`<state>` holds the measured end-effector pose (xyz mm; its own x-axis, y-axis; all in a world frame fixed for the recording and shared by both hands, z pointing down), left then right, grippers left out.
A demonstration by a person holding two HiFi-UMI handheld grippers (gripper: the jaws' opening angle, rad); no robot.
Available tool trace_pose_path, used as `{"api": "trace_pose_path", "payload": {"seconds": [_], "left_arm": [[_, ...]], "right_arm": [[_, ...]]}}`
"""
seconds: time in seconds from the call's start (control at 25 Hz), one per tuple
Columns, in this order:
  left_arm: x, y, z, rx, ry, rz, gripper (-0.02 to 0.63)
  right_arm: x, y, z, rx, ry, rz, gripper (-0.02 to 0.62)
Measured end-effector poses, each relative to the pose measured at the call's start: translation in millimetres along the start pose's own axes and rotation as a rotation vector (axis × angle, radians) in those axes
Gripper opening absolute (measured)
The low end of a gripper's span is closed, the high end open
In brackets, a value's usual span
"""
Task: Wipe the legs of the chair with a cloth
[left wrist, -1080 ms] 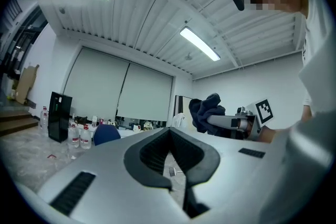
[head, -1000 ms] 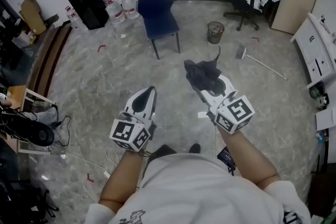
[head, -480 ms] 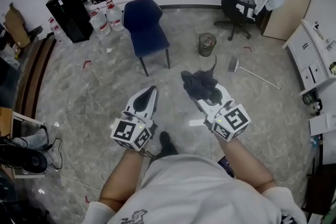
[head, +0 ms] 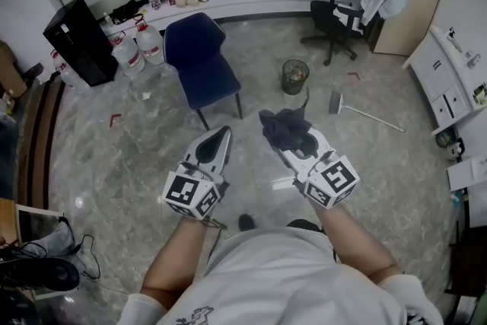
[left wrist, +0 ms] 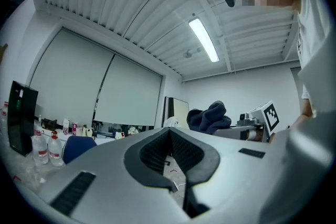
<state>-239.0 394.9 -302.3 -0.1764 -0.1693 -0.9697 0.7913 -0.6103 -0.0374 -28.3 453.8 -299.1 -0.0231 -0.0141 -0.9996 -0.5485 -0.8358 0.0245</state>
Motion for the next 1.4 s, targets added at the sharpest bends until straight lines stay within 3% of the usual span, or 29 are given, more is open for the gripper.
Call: {"api": "trace_pose_path", "payload": {"seconds": [0.32,0.68,0.88,1.2,1.4], "left_arm": [[-2,88,69,0.091,-0.003,0.004,0.005],[-18,249,144,0.167,0.049,-0.053,0.005],[-31,313,186,0.211,0.058,-0.068,0.005],[-81,358,294,0.291,0.022,-0.064,0.006],[-147,371,375,0.304,-0.003,-0.032,0.005]], "right_arm": [[-17,69,-97,0.051,0.040,-0.018,0.155],[-34,183,-277,0.262,0.035,-0.035,0.155],[-44,241,-351,0.348,0.006,-0.015,0.155],[-101,339,-399,0.409,-0.028,0.068,0.155],[-185,400,-403,0.414,-0.016,0.102,0.155]]}}
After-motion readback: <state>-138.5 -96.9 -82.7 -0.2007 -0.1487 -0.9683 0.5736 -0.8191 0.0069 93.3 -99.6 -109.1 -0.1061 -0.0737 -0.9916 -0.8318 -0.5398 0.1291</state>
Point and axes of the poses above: the fingertips, and each gripper's own axes: y forward along the fingers, z to its left, x out of its top, the point moved 8 cm from there along -y, backward along the fingers, and after that the axes turned 5 degrees about -y, right-handed, at the moved point
